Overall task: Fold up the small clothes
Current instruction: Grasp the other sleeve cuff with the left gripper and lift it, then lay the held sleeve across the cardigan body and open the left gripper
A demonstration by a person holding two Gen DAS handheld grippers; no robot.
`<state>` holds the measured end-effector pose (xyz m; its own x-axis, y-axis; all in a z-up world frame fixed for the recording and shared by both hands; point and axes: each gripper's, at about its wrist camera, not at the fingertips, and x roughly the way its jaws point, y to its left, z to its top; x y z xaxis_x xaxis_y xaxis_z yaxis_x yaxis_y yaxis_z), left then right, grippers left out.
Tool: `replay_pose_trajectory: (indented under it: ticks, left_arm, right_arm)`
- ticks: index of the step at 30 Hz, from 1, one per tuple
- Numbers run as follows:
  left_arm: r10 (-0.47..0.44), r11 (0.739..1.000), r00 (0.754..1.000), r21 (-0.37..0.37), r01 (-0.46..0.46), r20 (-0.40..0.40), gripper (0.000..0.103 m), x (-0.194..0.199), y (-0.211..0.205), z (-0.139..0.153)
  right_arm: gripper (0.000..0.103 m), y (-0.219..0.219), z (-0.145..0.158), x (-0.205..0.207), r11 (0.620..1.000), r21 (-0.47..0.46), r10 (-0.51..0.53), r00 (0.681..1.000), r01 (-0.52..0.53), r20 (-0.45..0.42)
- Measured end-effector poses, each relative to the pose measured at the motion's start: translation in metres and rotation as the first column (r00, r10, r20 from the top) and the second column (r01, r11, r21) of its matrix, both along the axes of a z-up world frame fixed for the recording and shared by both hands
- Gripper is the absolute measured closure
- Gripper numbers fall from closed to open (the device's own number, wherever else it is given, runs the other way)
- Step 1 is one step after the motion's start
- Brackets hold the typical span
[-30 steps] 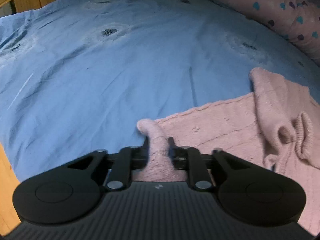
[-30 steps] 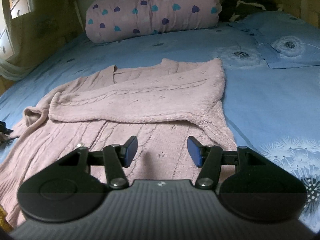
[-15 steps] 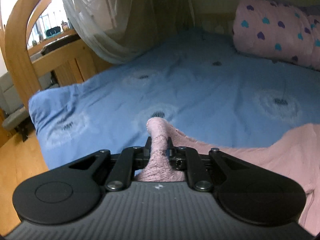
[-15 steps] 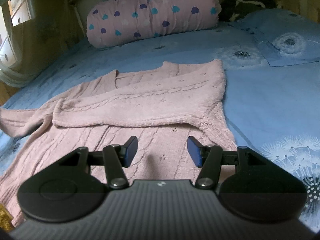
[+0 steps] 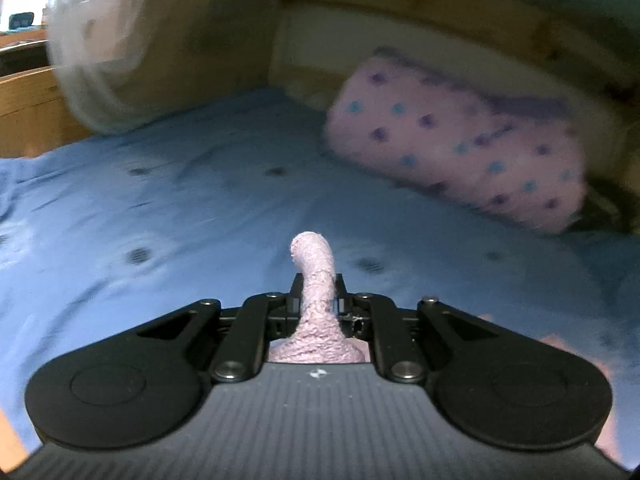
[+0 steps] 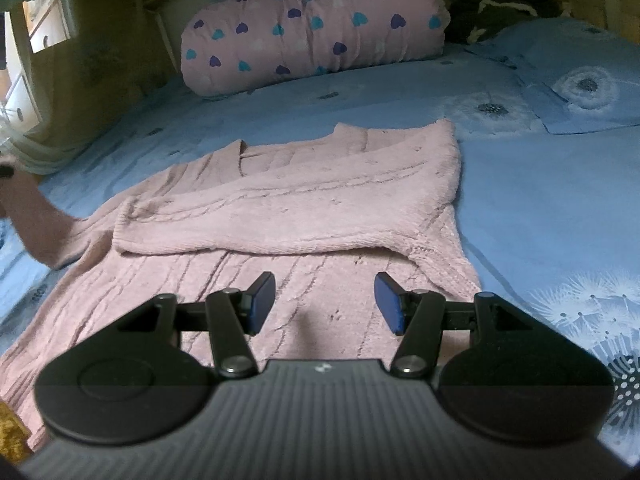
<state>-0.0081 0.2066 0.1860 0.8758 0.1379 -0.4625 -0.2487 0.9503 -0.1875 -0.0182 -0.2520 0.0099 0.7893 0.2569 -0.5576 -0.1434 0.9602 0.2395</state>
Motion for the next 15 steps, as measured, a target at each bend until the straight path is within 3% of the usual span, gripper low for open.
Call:
replay_pose_trajectory:
  ticks: [3, 8, 11, 15]
  left_arm:
    - [-0.080, 0.997, 0.996, -0.010, 0.080, 0.050, 0.090, 0.008, -0.038, 0.022]
    - [-0.225, 0.974, 0.967, -0.003, 0.227, 0.122, 0.090, 0.017, -0.113, 0.047]
    - [-0.310, 0.949, 0.941, -0.020, 0.316, 0.131, 0.090, 0.026, -0.156, 0.047]
    - [-0.382, 0.918, 0.920, -0.078, 0.388, 0.080, 0.090, 0.045, -0.212, 0.020]
  right_arm:
    - [0.046, 0.000, 0.001, -0.001, 1.000, 0.008, 0.005, 1.000, -0.005, 0.004]
    - [0.046, -0.003, 0.003, -0.002, 1.000, 0.022, 0.007, 1.000, -0.007, 0.017]
    - [0.046, -0.005, 0.005, -0.004, 0.999, 0.034, 0.005, 1.000, -0.005, 0.027]
    - [0.046, -0.007, 0.008, -0.005, 0.999, 0.047, 0.002, 0.999, -0.004, 0.035]
